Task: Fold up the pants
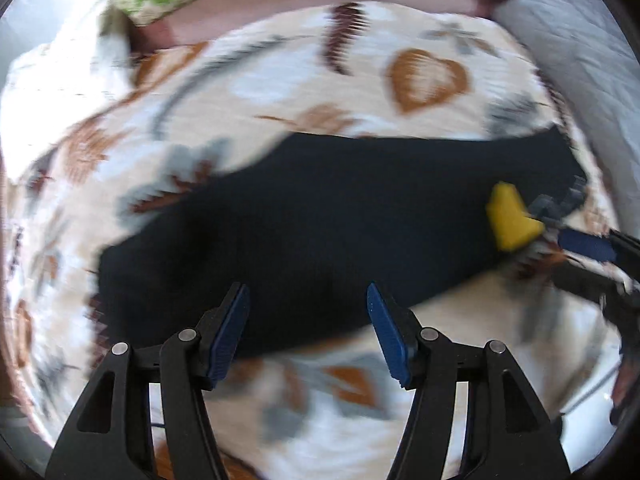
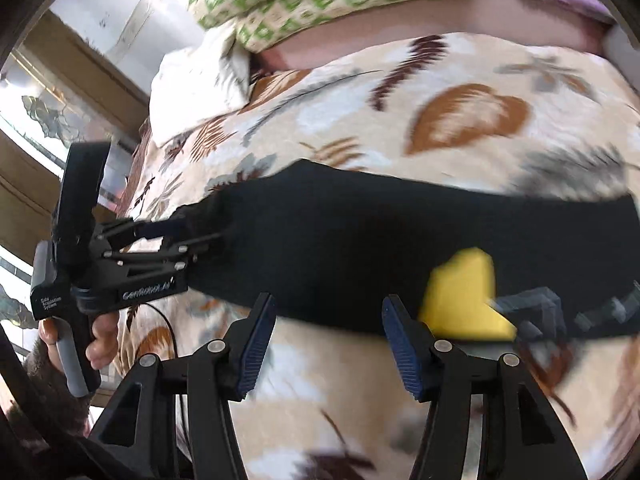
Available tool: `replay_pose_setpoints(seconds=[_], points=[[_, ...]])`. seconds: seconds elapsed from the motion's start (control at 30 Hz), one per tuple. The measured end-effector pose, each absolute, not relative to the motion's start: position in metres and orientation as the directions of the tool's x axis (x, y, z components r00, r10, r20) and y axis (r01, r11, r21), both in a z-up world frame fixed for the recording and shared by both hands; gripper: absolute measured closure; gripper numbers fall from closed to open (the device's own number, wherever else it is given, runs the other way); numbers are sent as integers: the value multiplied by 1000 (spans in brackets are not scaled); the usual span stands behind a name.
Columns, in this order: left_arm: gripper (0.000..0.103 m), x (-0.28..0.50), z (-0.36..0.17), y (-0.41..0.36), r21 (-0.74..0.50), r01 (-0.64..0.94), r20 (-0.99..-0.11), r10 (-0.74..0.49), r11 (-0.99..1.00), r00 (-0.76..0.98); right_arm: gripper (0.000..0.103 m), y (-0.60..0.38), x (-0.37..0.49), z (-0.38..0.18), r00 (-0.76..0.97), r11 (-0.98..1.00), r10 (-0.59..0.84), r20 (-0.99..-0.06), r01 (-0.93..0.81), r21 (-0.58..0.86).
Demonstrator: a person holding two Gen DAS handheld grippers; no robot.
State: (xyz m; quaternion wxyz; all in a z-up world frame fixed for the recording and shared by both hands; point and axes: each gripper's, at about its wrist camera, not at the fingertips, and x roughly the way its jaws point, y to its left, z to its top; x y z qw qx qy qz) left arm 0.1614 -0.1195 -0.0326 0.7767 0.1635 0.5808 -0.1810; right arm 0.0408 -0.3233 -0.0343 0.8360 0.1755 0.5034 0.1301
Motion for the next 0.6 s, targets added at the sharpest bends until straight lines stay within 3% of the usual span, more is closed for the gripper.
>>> replay_pose_setpoints(seconds=[0.23, 0.4, 0.6], points=[[43, 130, -30, -195, -193, 424, -957, -264, 885, 116, 45, -459, -11, -22, 553, 874, 301, -777, 166, 456], [43, 108, -57, -228, -489, 125, -872, -483, 863, -81, 44, -530, -19, -31, 567, 824, 297, -769, 254, 506], [43, 93, -92, -257, -620, -237, -750, -654, 748, -104, 44, -564, -3, -56, 571, 768, 360, -738, 267, 582]])
